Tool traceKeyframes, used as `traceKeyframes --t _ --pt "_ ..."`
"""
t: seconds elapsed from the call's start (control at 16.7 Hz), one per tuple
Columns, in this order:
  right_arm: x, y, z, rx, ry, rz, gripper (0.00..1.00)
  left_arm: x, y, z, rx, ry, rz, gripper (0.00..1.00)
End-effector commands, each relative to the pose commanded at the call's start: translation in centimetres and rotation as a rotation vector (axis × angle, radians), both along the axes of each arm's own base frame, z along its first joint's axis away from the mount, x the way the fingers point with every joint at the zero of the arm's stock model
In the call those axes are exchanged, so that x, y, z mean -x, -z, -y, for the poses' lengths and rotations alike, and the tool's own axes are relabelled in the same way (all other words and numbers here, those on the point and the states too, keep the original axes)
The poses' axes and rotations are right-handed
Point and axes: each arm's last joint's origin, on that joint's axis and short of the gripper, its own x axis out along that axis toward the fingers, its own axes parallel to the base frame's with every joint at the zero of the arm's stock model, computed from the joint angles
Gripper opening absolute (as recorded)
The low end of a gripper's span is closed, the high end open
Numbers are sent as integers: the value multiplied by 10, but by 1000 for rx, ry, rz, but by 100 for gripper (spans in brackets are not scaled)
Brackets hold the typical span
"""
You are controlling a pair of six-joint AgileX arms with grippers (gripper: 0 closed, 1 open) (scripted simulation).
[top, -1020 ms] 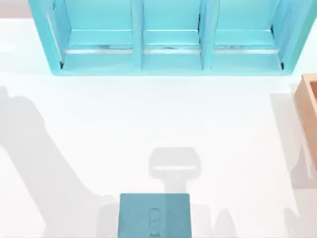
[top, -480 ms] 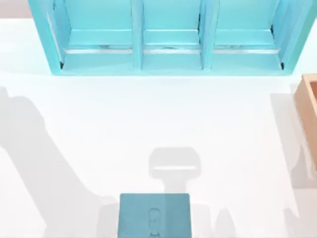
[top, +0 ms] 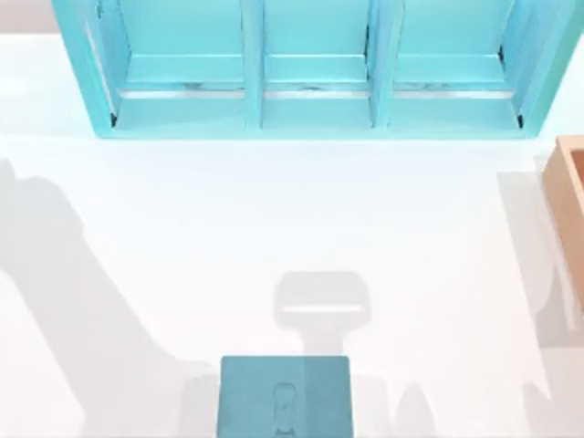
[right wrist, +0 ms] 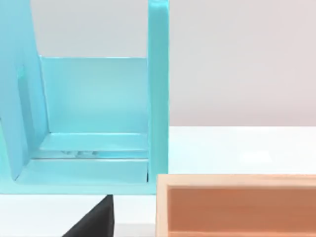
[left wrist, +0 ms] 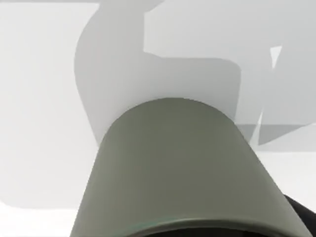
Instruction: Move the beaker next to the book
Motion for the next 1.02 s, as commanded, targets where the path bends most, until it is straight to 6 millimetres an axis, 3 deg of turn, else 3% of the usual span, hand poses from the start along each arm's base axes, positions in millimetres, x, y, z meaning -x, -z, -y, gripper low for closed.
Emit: traceKeyframes --t 0.36,0.78,1.02 --pt "0 0 0 0 0 0 100 -1 -1 2 3 9 -6 0" --pt "0 0 0 0 0 0 100 -1 -46 1 3 7 -4 0" --pt "0 0 0 0 0 0 100 -1 -50 2 0 5 1 0"
